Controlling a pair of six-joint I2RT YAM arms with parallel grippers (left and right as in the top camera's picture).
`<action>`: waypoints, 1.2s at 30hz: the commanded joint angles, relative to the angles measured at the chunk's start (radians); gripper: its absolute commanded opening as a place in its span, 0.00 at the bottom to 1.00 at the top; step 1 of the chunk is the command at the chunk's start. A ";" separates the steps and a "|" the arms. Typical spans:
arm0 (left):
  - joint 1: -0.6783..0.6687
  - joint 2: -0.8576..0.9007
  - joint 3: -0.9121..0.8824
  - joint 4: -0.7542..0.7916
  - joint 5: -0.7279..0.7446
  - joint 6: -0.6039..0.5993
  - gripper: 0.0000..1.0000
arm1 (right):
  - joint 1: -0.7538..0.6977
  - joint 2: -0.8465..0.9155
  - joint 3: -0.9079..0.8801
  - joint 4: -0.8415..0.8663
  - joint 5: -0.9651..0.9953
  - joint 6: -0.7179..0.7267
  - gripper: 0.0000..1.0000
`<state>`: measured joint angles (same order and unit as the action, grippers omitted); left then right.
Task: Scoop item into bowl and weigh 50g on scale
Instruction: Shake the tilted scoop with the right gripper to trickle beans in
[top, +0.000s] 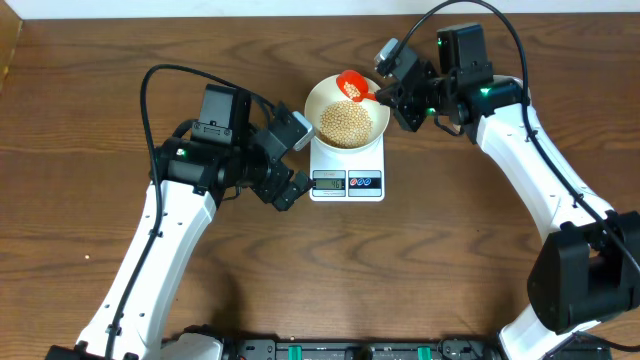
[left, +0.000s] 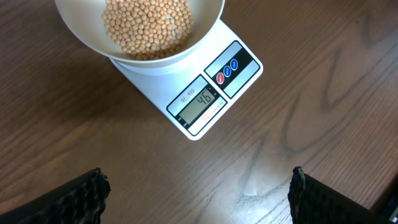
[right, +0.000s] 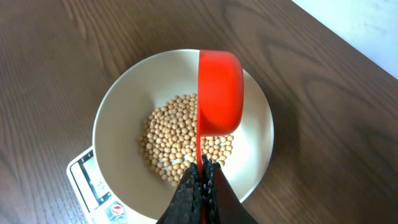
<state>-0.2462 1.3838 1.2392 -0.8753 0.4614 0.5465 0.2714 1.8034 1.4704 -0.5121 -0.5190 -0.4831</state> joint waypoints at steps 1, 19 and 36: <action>-0.002 -0.009 0.020 -0.003 -0.002 -0.009 0.94 | 0.000 -0.025 0.009 -0.001 -0.003 -0.038 0.01; -0.002 -0.009 0.019 -0.003 -0.002 -0.008 0.94 | 0.000 -0.025 0.009 -0.001 -0.003 -0.102 0.01; -0.002 -0.009 0.020 -0.003 -0.002 -0.008 0.94 | -0.035 -0.025 0.009 0.003 -0.111 0.140 0.01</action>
<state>-0.2462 1.3838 1.2392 -0.8757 0.4614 0.5465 0.2535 1.8034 1.4704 -0.5114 -0.5671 -0.4072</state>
